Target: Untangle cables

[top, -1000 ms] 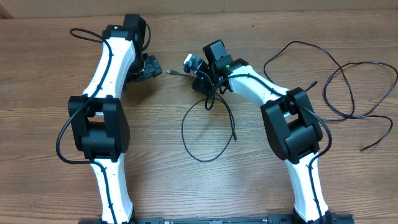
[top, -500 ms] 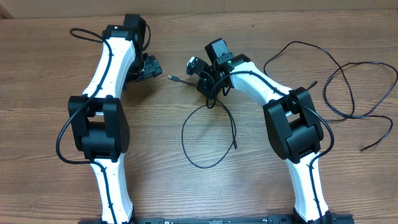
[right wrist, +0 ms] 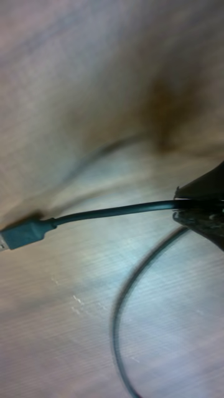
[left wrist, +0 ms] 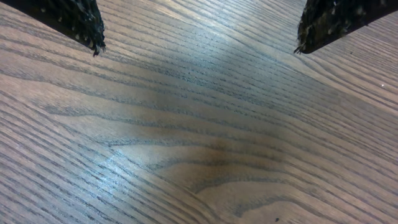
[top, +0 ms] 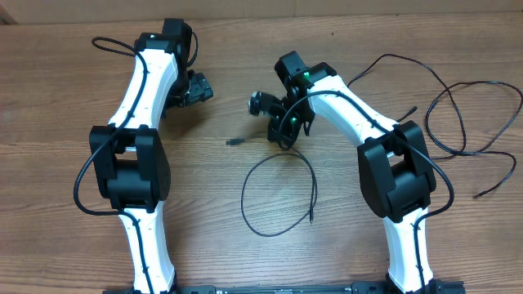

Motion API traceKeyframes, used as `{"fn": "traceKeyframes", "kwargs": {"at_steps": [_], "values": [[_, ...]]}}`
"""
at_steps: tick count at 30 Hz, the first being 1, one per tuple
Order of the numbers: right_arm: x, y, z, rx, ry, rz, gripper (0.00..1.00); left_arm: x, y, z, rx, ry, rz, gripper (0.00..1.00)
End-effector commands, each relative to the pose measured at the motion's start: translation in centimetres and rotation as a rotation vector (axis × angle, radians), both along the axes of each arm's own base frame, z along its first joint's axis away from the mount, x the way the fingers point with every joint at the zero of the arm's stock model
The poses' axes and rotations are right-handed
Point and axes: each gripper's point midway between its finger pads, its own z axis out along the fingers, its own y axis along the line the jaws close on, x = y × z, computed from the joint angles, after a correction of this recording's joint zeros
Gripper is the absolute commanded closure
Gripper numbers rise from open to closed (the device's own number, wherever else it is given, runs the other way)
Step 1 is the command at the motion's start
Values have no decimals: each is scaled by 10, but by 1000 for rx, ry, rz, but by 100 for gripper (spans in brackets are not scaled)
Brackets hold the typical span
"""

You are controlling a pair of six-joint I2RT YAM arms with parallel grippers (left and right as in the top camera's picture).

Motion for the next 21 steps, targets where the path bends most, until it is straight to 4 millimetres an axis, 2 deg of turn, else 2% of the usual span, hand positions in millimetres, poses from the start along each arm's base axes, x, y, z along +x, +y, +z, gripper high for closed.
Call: {"fn": "traceKeyframes", "kwargs": {"at_steps": [1, 9, 15, 21], "values": [[-6, 3, 24, 71, -76, 191, 96, 1, -1, 7, 12, -15, -21, 1], [-26, 12, 45, 286, -29, 319, 96, 1, -1, 7, 12, -15, -21, 0], [-35, -4, 48, 326, -31, 412, 96, 1, -1, 7, 12, -15, -21, 0], [-38, -14, 42, 321, 0, 406, 96, 1, -1, 7, 12, -15, -21, 1]]}}
